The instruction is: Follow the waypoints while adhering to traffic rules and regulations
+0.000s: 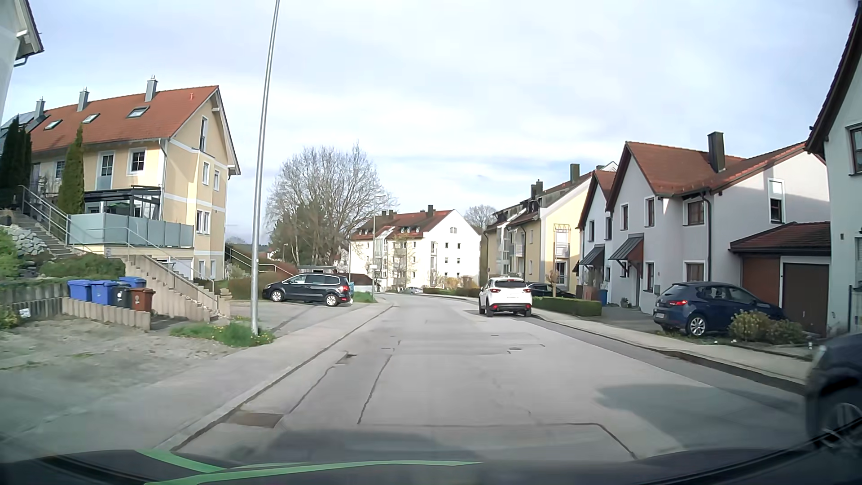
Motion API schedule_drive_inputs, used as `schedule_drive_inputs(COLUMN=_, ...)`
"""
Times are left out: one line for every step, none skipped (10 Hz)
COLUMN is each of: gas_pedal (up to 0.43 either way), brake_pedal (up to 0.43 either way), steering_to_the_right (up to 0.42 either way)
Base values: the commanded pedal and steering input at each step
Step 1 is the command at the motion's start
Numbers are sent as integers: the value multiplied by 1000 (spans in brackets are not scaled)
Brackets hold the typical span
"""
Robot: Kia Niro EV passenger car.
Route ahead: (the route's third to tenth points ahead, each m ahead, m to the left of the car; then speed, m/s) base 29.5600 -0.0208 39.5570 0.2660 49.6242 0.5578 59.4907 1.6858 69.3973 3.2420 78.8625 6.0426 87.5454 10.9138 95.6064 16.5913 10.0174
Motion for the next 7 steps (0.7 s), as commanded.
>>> schedule_drive_inputs(gas_pedal=0, brake_pedal=0, steering_to_the_right=4)
schedule_drive_inputs(gas_pedal=0, brake_pedal=0, steering_to_the_right=3)
schedule_drive_inputs(gas_pedal=0, brake_pedal=0, steering_to_the_right=3)
schedule_drive_inputs(gas_pedal=0, brake_pedal=0, steering_to_the_right=2)
schedule_drive_inputs(gas_pedal=0, brake_pedal=0, steering_to_the_right=2)
schedule_drive_inputs(gas_pedal=0, brake_pedal=0, steering_to_the_right=2)
schedule_drive_inputs(gas_pedal=0, brake_pedal=0, steering_to_the_right=2)
